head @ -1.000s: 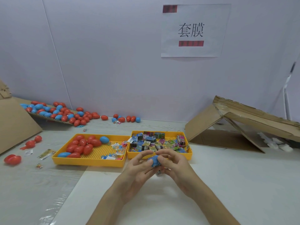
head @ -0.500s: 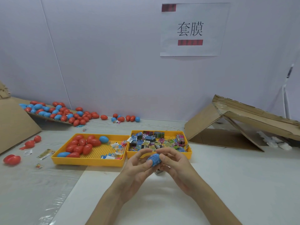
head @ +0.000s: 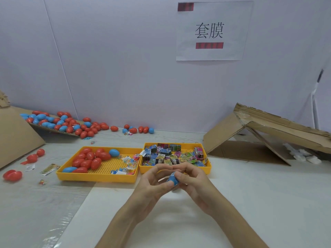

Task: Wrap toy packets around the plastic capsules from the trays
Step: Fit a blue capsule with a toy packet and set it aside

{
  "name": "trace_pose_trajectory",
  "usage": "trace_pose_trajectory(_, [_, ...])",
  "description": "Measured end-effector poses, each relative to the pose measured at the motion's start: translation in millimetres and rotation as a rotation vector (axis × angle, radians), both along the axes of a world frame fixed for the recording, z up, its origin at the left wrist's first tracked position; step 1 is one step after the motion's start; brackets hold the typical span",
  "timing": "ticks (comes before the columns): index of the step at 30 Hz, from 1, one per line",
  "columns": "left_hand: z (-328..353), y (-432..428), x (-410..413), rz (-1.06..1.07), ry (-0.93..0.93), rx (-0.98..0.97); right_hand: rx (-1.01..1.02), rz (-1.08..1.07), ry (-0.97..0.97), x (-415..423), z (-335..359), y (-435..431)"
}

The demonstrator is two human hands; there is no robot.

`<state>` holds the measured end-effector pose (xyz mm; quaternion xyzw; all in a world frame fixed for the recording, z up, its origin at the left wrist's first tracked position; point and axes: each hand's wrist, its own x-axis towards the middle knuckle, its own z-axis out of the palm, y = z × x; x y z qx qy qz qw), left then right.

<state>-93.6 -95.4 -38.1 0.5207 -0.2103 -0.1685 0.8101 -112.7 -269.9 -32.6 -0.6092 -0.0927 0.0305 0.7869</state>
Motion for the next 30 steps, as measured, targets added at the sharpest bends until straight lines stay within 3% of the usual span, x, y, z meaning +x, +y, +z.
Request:
trace_pose_trajectory(5, [-1.2,-1.7,0.0,0.004,-0.011,0.001,0.040,-0.007,0.019,0.9,-0.3,1.6])
trace_pose_trajectory(9, [0.6,-0.6,0.2,0.018,0.081,-0.112,0.072,-0.024,0.039,2.1,-1.1,4.1])
trace_pose_trajectory(12, [2.0,0.6,0.4,0.014,0.157,-0.175,-0.016,-0.063,-0.025,1.5,-2.3,6.8])
trace_pose_trajectory(22, [3.9,3.6,-1.4,-0.105,0.191,-0.198,-0.079,-0.123,-0.094,1.2,-4.4,6.4])
trace_pose_trajectory(30, [1.0,2.0,0.3,-0.010,0.119,-0.132,-0.040,-0.078,-0.024,1.1,-1.0,5.8])
